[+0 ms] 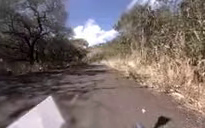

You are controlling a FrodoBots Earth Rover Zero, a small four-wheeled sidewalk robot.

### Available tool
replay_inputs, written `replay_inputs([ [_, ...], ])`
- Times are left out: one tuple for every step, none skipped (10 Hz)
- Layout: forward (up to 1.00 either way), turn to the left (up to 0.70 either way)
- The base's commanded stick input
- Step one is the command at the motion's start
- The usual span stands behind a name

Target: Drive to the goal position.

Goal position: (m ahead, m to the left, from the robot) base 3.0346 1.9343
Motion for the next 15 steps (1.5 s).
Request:
replay_inputs([
  [0.5,0.0],
  [0.5,0.0],
  [0.5,0.0],
  [0.5,0.0],
  [0.5,0.0],
  [0.5,0.0],
  [0.5,0.0],
  [0.5,0.0],
  [0.5,0.0],
  [0.5,0.0],
  [0.5,0.0],
  [0.5,0.0],
  [0.5,0.0],
  [0.5,0.0],
  [0.5,0.0],
])
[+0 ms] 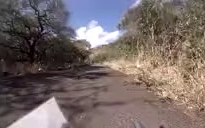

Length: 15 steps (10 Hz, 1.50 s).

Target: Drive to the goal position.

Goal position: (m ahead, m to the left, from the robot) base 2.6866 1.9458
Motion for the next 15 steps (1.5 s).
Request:
replay_inputs([
  [0.5,0.0],
  [0.5,0.0],
  [0.5,0.0],
  [0.5,0.0],
  [0.5,0.0],
  [0.5,0.0],
  [0.5,0.0],
  [0.5,0.0],
  [0.5,0.0],
  [0.5,0.0],
  [0.5,0.0],
  [0.5,0.0],
  [0.5,0.0],
  [0.5,0.0],
  [0.5,0.0],
])
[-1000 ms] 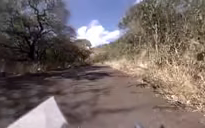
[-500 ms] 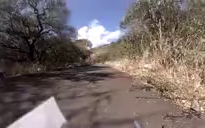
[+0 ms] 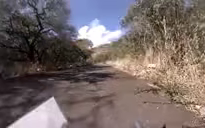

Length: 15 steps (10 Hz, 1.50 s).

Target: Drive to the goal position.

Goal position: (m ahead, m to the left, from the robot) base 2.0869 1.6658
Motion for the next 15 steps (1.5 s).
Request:
replay_inputs([
  [0.5,0.0],
  [0.5,0.0],
  [0.5,0.0],
  [0.5,0.0],
  [0.5,-0.17],
  [0.5,-0.49],
  [0.5,-0.43],
  [0.5,0.0],
  [0.5,0.0],
  [0.5,0.0],
  [0.5,0.0],
  [0.5,0.0],
  [0.5,0.0],
  [0.5,0.0],
  [0.5,0.0],
])
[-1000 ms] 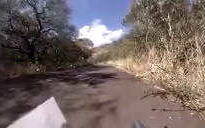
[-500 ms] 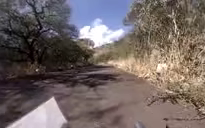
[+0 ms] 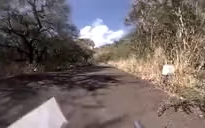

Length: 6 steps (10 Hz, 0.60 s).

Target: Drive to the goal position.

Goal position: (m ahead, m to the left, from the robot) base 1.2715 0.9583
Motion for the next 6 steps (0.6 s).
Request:
replay_inputs([
  [0.5,0.0],
  [0.5,0.0],
  [0.5,0.0],
  [0.5,0.0],
  [0.5,0.0],
  [0.5,0.0],
])
